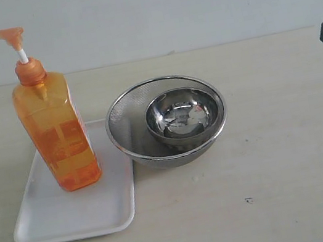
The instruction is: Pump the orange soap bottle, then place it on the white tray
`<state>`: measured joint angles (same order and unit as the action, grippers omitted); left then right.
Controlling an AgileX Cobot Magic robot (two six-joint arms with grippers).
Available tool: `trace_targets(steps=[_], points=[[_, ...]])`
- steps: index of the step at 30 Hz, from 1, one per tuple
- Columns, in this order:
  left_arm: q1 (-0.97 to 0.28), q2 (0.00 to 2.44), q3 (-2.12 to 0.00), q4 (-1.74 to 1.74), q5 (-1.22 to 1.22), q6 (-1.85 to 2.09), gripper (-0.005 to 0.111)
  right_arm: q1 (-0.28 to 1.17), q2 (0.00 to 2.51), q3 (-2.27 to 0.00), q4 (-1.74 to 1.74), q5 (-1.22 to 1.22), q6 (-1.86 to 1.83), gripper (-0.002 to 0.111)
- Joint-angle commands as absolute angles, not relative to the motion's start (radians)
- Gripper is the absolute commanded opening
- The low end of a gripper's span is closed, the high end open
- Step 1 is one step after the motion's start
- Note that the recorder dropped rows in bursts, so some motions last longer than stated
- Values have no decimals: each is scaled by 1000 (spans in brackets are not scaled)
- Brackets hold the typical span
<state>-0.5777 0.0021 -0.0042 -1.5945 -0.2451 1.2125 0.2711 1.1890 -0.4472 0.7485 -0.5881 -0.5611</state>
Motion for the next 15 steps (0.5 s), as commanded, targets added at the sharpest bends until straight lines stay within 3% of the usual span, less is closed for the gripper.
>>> trace_targets(steps=[1,6,15], points=[[-580,0,0,-1582,-235,1197,5,267,1179,-283,400,-898,-236,6],[-580,0,0,-1476,-237,1096,5,267,1179,-209,482,-1077,-205,6],[-580,0,-4,-1409,-191,1047,5,267,1179,-209,520,-1065,-201,6]])
